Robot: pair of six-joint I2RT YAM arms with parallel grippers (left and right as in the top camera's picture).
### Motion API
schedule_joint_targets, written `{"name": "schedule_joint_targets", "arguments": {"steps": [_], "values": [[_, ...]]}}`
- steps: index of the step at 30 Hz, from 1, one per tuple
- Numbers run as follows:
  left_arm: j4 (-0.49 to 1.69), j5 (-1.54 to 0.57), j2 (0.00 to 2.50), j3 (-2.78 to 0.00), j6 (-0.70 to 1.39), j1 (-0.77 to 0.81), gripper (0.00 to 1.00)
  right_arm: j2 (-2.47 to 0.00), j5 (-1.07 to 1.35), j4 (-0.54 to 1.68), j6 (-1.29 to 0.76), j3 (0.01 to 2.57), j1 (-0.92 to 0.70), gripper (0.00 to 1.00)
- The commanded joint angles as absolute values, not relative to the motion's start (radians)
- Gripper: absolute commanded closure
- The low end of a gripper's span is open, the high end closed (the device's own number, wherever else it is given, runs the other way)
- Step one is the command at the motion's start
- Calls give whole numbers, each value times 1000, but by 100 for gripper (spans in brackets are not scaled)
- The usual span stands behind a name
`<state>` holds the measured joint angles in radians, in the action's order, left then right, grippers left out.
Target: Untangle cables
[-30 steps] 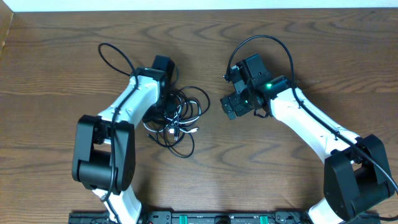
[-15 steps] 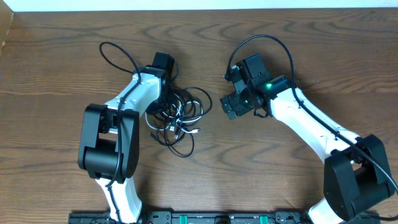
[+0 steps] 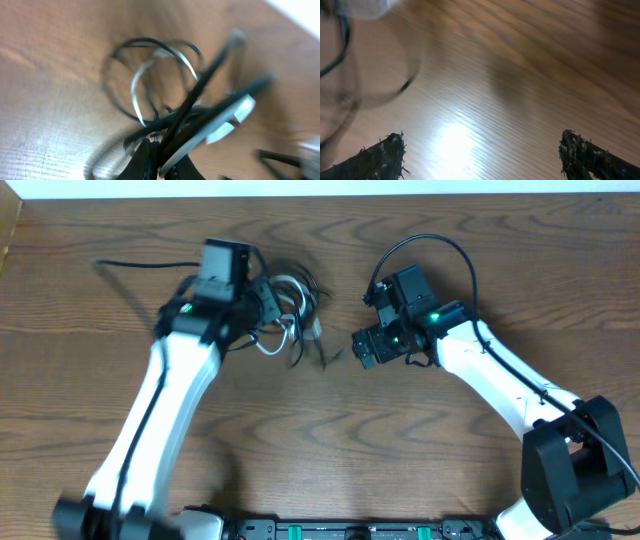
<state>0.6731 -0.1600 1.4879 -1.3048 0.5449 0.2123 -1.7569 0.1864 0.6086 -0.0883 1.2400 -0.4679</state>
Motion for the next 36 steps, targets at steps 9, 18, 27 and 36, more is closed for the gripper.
{"name": "schedule_joint_targets", "arguments": {"steps": [9,18,27,36], "values": [[757,-184,1405,-1311,586,213,92,-1758,1020,474,-102,1234,-304,4],[796,-324,1464,-1311,501,213,92,-1758,871,321,-292,1234,-345,2],[833,-451,1489,-1311,389,213,92,-1760,511,237,-416,1234,-483,1],[825,-666,1488,-1311,347,189,92,-1840,476,135,-486,1234,-543,1]]}}
